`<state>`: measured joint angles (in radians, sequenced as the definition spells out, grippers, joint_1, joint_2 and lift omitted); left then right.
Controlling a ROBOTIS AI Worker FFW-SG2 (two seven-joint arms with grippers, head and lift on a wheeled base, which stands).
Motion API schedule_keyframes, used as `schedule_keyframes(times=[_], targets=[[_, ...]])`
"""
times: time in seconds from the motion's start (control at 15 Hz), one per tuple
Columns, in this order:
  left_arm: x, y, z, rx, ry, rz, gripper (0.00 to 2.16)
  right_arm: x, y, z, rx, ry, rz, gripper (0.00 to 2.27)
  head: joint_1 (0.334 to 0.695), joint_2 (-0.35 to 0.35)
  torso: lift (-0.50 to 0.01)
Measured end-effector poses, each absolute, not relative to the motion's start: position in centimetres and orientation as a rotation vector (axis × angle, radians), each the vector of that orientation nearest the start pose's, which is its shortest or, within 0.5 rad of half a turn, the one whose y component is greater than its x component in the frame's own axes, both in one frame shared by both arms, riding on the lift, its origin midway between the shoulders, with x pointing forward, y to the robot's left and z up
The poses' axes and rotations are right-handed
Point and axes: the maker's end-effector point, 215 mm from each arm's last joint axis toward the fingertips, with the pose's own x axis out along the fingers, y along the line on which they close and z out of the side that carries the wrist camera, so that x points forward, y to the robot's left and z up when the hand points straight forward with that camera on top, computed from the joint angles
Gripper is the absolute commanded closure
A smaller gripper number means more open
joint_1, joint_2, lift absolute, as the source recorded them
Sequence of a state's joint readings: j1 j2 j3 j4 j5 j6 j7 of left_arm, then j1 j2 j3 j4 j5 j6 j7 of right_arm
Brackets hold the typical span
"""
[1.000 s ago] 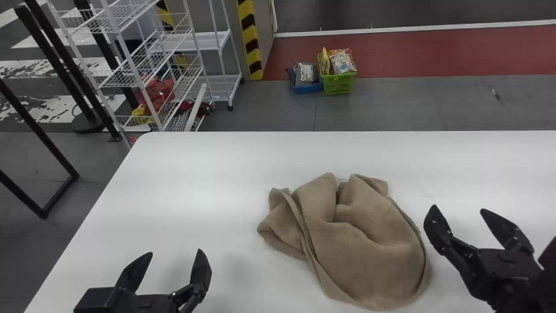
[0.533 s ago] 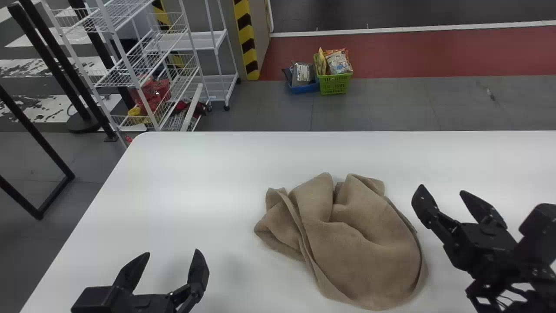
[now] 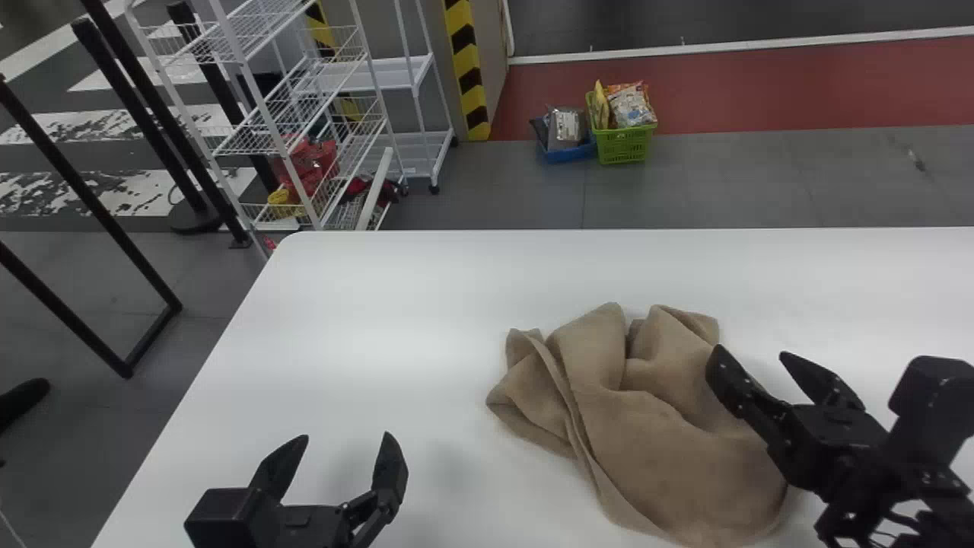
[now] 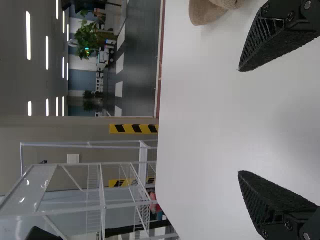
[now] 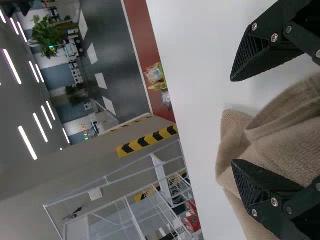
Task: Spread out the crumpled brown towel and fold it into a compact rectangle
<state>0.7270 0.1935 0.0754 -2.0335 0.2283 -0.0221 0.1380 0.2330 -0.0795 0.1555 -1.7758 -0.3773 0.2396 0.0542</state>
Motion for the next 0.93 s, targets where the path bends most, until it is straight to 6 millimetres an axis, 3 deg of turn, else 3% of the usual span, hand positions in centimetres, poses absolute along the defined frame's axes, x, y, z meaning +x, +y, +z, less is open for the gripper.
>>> schedule_keyframes(times=[0.27, 0.6, 0.93], targets=[[36.7, 31.6, -42.5, -0.009, 0.244, 0.121, 0.08, 50.7, -12.4, -43.9, 0.325, 0.315, 0.244, 0.29, 0.695, 0.244, -0.127], [36.9, 31.8, -43.0, -0.01, 0.253, 0.124, 0.08, 52.1, -12.7, -43.9, 0.372, 0.286, 0.233, 0.35, 0.695, 0.236, -0.127], [37.0, 31.8, -43.2, -0.011, 0.255, 0.126, 0.08, 52.2, -11.9, -43.5, 0.379, 0.28, 0.246, 0.4, 0.695, 0.245, -0.127]])
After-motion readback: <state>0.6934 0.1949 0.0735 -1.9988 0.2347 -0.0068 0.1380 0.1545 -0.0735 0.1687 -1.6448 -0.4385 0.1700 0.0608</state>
